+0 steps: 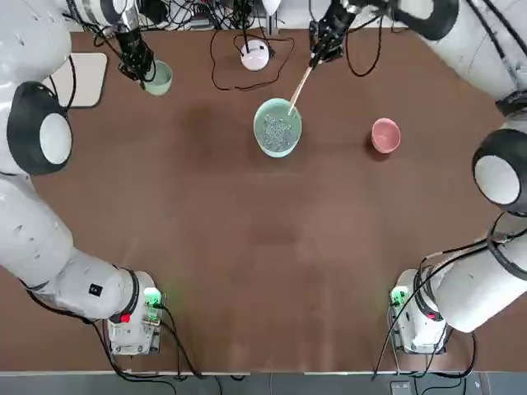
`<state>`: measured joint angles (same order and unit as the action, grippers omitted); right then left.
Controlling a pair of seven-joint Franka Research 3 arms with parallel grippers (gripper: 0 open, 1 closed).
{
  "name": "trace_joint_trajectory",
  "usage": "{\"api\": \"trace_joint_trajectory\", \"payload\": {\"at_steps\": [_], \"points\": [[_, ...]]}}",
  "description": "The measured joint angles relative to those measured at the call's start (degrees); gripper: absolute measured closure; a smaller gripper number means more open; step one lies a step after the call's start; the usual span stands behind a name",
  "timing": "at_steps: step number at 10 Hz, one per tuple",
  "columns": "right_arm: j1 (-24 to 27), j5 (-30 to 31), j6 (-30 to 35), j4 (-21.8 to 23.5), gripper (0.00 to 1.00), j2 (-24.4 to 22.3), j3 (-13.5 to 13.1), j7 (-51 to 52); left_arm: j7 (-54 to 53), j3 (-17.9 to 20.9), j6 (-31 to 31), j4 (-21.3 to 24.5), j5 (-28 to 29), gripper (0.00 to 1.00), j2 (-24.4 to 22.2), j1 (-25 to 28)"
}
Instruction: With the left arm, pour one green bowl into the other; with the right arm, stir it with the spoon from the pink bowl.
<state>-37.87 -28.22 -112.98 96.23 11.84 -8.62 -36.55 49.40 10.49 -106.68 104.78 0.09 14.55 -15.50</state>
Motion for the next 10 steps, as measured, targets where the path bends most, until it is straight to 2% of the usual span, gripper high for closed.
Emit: {"api": "trace_joint_trajectory", "payload": {"at_steps": [2, 5, 8, 10], "points": [[-4.48, 2.37, -2.95, 0.67, 0.95, 0.24, -0.02, -3.27, -2.25, -0.03, -5.64, 6.15, -0.13, 0.96, 0.19, 0.23], [-6.77, 8.98, -5.3, 1.51, 0.95, 1.37, -0.07, -7.33, -4.06, -0.02, -17.37, 13.19, -0.13, 0.96, 1.37, 3.02], [-9.18, 14.64, -9.87, 2.05, 0.95, 4.82, -0.08, -11.99, -5.05, -0.19, -22.64, 14.77, -0.12, 0.96, 4.89, 3.27], [-9.98, 16.87, -10.44, 2.03, 0.95, 5.97, -0.1, -13.68, -5.19, -0.19, -22.93, 14.89, -0.12, 0.96, 6.62, 3.39]]}}
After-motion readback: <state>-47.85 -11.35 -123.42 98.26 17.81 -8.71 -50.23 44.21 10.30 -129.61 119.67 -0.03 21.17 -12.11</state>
